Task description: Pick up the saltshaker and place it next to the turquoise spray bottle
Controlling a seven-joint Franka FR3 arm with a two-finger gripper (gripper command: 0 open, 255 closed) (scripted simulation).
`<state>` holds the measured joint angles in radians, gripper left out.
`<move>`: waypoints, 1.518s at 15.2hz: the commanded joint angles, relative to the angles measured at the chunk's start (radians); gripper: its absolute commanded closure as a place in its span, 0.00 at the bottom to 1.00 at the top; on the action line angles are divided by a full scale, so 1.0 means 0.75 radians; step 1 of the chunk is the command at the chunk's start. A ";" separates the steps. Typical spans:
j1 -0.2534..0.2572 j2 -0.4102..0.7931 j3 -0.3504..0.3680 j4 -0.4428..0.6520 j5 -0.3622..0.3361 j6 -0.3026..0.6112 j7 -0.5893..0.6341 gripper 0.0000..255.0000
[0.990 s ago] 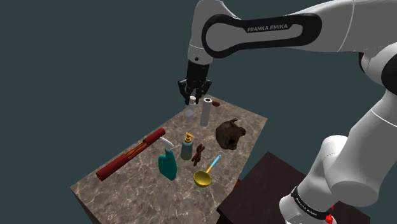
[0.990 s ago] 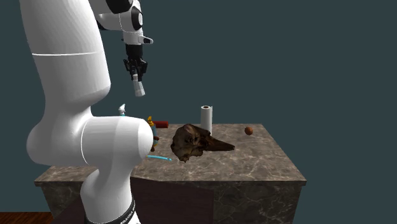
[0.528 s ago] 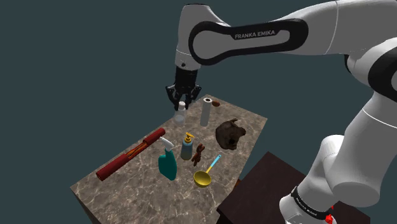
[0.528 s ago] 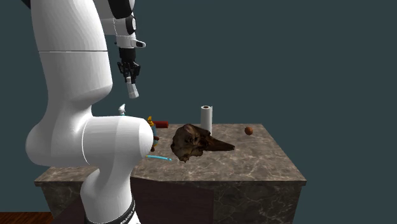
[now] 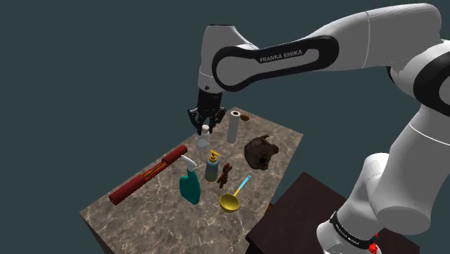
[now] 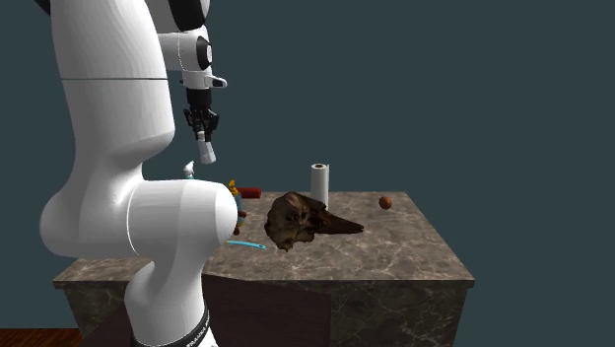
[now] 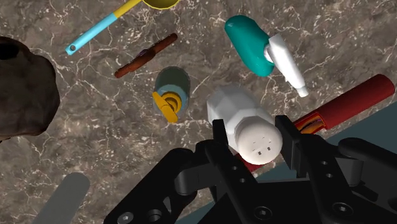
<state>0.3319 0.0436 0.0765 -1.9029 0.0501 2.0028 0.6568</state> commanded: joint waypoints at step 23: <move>0.004 0.158 0.001 -0.244 -0.002 0.403 -0.013 1.00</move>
<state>0.3349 0.1574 0.0776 -2.0772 0.0488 2.2906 0.6482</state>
